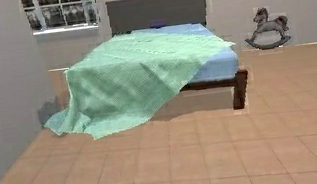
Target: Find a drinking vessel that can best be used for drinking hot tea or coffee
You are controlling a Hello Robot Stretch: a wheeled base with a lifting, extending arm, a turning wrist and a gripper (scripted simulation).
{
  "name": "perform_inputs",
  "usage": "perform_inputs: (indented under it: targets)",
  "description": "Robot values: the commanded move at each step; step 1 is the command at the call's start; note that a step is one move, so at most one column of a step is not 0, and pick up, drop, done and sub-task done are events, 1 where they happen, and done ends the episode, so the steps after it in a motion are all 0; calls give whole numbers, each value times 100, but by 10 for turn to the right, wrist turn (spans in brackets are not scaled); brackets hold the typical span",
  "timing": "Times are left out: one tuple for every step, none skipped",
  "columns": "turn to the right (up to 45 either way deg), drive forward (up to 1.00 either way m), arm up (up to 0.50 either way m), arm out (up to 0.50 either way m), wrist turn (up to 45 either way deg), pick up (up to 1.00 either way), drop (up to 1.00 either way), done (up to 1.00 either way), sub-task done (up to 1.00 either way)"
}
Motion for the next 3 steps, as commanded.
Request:
perform_inputs:
  targets:
    - [450,0,0,0,0,0,0,0,0]
    - [150,0,0,0,0,0,0,0,0]
    - [0,90,0,0,0,0,0,0,0]
